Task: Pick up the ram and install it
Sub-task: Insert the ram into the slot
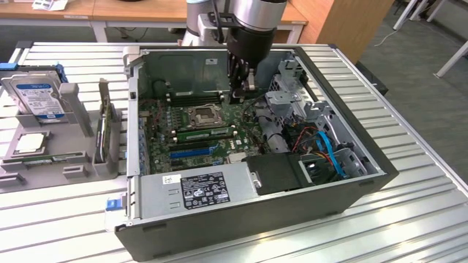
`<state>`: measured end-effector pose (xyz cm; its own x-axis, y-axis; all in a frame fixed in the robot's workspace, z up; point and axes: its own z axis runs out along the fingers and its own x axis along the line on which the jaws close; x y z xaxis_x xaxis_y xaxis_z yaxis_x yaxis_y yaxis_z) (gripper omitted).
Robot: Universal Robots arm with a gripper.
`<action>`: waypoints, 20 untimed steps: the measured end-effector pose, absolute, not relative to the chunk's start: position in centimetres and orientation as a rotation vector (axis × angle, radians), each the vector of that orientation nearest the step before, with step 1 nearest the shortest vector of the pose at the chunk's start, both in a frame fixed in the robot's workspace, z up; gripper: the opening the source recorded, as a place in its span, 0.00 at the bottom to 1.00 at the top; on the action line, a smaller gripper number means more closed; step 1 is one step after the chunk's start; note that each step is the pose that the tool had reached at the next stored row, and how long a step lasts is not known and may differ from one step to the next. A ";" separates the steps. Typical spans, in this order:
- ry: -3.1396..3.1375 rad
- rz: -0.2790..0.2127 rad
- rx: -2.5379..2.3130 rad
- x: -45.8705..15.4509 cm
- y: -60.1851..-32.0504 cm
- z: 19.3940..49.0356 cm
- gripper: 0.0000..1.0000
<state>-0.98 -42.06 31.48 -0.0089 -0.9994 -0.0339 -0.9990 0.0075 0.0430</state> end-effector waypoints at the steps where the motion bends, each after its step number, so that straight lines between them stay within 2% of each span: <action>1: -2.225 -0.085 2.207 -1.0 -42.1 31.4 0.10; 20: -2.225 -0.085 2.207 -1.0 -42.1 30.3 0.10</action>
